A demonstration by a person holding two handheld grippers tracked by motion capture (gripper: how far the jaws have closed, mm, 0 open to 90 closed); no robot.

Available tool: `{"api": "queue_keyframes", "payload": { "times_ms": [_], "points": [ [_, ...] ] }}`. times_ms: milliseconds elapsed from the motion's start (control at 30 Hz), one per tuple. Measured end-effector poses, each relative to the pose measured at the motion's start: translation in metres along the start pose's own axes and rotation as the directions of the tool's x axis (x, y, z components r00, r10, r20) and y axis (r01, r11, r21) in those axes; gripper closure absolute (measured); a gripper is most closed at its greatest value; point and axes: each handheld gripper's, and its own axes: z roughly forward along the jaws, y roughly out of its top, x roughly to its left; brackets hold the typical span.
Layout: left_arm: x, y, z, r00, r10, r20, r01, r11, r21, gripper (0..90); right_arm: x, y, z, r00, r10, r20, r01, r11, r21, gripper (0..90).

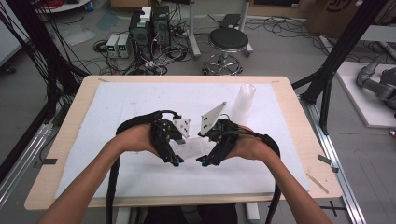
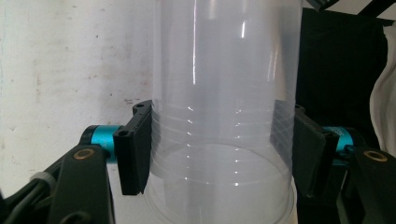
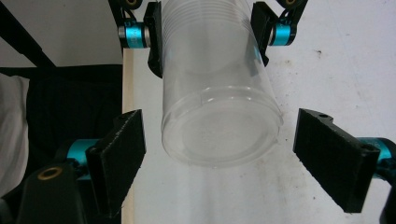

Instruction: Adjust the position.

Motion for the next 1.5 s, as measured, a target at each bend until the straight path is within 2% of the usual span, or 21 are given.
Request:
{"api": "queue_keyframes", "payload": {
  "times_ms": [433, 567, 700, 1000, 1100, 1200, 1300, 1467, 1500],
  "points": [
    [-0.001, 0.002, 0.001, 1.0, 0.0, 0.005, 0.0, 1.0, 0.001, 33.4, -0.001, 0.003, 0.002, 0.9999, -0.017, 0.001, 0.017, 1.0, 0.006, 25.1],
    [0.0, 0.002, 0.002, 1.0, 0.003, 0.003, -0.003, 1.0, 0.003, 33.4, 0.0, 0.004, 0.003, 0.9999, -0.015, 0.007, 0.015, 1.0, 0.012, 31.4],
    [0.0, 0.002, 0.004, 1.0, 0.001, 0.004, -0.001, 1.0, 0.01, 33.5, 0.001, 0.005, 0.004, 0.9997, -0.021, -0.007, 0.021, 1.0, 0.006, 40.2],
    [0.001, 0.002, 0.006, 1.0, 0.001, 0.001, -0.001, 1.0, 0.008, 32.7, 0.001, 0.002, 0.006, 0.9998, -0.018, 0.001, 0.018, 1.0, 0.007, 42.1],
    [0.002, 0.0, 0.008, 1.0, 0.008, 0.004, -0.008, 0.9998, -0.017, 27.8, 0.0, 0.001, 0.006, 0.9998, -0.018, 0.005, 0.018, 1.0, 0.011, 42.2],
    [0.002, -0.003, 0.008, 0.9998, 0.005, -0.018, -0.006, 0.9983, -0.058, 11.0, -0.002, 0.0, 0.005, 0.9998, -0.015, 0.014, 0.015, 1.0, 0.007, 42.3],
    [0.003, -0.005, 0.007, 0.9996, -0.002, -0.028, 0.0, 0.9976, -0.069, 6.6, -0.003, -0.003, 0.004, 0.9999, 0.006, 0.016, -0.006, 1.0, 0.004, 42.3],
    [0.004, -0.01, 0.005, 0.999, -0.012, -0.044, 0.007, 0.9938, -0.111, 6.6, -0.004, -0.005, 0.002, 0.9998, 0.011, 0.018, -0.011, 1.0, -0.009, 42.3],
    [0.003, -0.011, 0.004, 0.9985, -0.03, -0.046, 0.024, 0.9903, -0.137, 6.6, -0.004, -0.005, 0.002, 0.9998, 0.011, 0.016, -0.011, 1.0, -0.015, 42.3]
  ]
}}
